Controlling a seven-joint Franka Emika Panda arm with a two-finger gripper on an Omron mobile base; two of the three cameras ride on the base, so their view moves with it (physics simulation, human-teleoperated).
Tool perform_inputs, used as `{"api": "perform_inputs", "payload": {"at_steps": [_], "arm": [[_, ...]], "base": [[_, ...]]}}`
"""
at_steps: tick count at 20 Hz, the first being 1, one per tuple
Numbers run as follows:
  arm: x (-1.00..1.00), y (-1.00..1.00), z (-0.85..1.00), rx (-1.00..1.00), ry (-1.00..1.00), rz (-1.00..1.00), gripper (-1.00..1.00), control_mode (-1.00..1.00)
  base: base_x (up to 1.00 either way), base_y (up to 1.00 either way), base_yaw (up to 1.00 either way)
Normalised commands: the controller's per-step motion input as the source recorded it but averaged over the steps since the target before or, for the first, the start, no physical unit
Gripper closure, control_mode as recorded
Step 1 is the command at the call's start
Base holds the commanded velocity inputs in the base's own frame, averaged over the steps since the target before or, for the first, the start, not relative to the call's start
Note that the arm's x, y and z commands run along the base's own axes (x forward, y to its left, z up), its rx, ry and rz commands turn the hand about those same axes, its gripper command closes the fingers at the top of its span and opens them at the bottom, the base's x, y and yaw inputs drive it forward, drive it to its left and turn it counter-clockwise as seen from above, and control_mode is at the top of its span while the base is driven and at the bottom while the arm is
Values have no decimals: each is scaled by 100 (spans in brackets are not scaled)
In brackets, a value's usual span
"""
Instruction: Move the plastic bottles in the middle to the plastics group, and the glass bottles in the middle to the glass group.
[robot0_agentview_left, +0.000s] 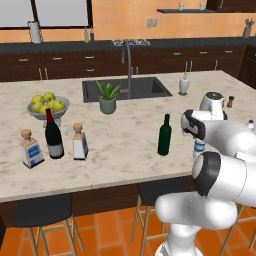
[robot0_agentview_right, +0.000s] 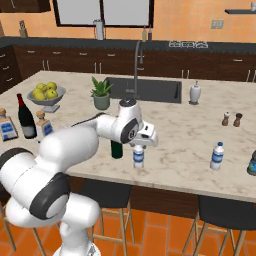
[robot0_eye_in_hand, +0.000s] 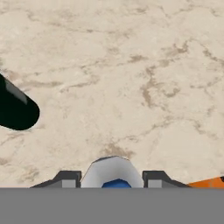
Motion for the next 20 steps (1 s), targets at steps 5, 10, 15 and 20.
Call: {"api": "perform_inputs", "payload": {"at_steps": [5,10,15,20], "arm": [[18,-91,30,0,0,-16,100,-100],[21,-76,21,0,0,-16,100,-100],[1,-41,-12,-3,0,-13,100,-100],[1,-21,3,0,-7,-11,100,-100]], "base": [[0,0,0],[0,0,0],[0,0,0],[0,0,0]]}}
